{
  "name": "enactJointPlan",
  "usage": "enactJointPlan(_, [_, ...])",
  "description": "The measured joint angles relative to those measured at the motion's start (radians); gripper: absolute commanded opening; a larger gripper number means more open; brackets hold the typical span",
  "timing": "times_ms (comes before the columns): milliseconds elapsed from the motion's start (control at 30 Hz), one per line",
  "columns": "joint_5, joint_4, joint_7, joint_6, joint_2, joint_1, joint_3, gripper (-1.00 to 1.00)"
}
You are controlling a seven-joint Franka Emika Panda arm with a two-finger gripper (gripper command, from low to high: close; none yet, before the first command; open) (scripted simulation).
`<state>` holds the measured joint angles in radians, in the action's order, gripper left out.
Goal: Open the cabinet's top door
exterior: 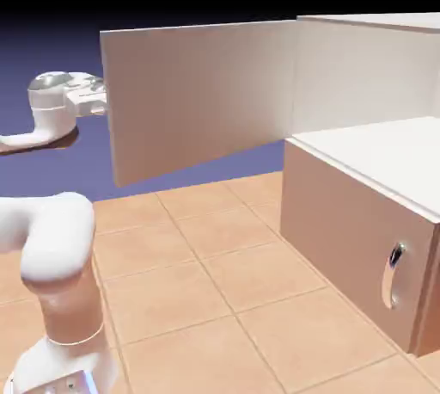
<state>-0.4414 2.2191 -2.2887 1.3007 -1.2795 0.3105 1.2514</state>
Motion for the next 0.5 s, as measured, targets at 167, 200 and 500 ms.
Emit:
enactJointPlan(167, [0.035,-0.181,0.027,-0.130,-0.005,0.139,0.066,-1.00])
enactJointPlan(200, [0.040,-0.217,0.033,-0.155,-0.007,0.167,0.077,-1.00])
enactJointPlan(500, [0.068,-0.544,0.097,-0.370,-0.035,0.410,0.153,-1.00])
